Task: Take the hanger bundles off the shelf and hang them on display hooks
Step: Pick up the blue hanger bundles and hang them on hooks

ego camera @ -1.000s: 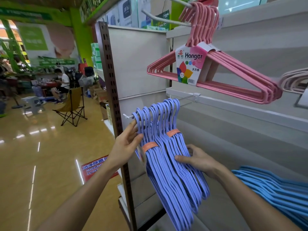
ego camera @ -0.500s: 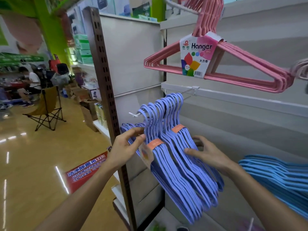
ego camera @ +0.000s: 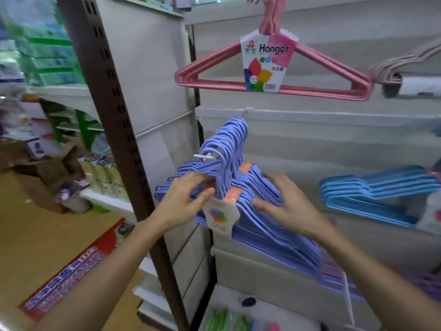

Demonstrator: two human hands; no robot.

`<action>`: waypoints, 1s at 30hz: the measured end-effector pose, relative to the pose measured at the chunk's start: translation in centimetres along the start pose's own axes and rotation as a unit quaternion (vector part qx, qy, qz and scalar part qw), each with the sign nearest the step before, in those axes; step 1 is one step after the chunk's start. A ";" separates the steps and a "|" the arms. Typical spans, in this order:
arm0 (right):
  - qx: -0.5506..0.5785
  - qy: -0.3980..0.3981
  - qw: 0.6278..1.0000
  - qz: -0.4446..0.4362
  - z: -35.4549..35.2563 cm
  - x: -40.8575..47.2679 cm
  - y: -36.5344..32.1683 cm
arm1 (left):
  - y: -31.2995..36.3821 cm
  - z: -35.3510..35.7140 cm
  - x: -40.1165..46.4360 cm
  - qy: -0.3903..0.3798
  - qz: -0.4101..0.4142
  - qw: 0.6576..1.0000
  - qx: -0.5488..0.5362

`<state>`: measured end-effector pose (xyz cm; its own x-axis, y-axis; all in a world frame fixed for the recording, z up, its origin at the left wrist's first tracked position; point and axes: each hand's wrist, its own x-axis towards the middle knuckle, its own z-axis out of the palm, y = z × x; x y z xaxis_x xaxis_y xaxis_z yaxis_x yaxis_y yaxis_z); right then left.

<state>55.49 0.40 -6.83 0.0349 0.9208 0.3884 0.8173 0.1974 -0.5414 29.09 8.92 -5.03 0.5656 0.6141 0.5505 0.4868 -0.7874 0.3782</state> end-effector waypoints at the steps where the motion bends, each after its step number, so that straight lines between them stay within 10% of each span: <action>1: -0.032 -0.006 0.999 -0.004 0.3 -0.6 -0.6 | -0.3 0.0 0.2 -0.007 -0.008 1.000 0.004; 17: -0.188 -0.116 0.971 0.087 4.5 0.0 -5.1 | -4.4 1.6 1.7 -0.141 -0.115 0.982 -0.050; 30: -0.168 -0.086 0.977 0.096 5.2 2.3 -3.4 | -4.5 3.9 3.8 -0.073 -0.130 0.987 -0.057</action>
<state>49.81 3.59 -8.04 0.1317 0.9788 0.1571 0.9490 -0.0787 -0.3054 31.60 15.00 -7.52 0.5258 0.7909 0.3132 0.5555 -0.5981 0.5777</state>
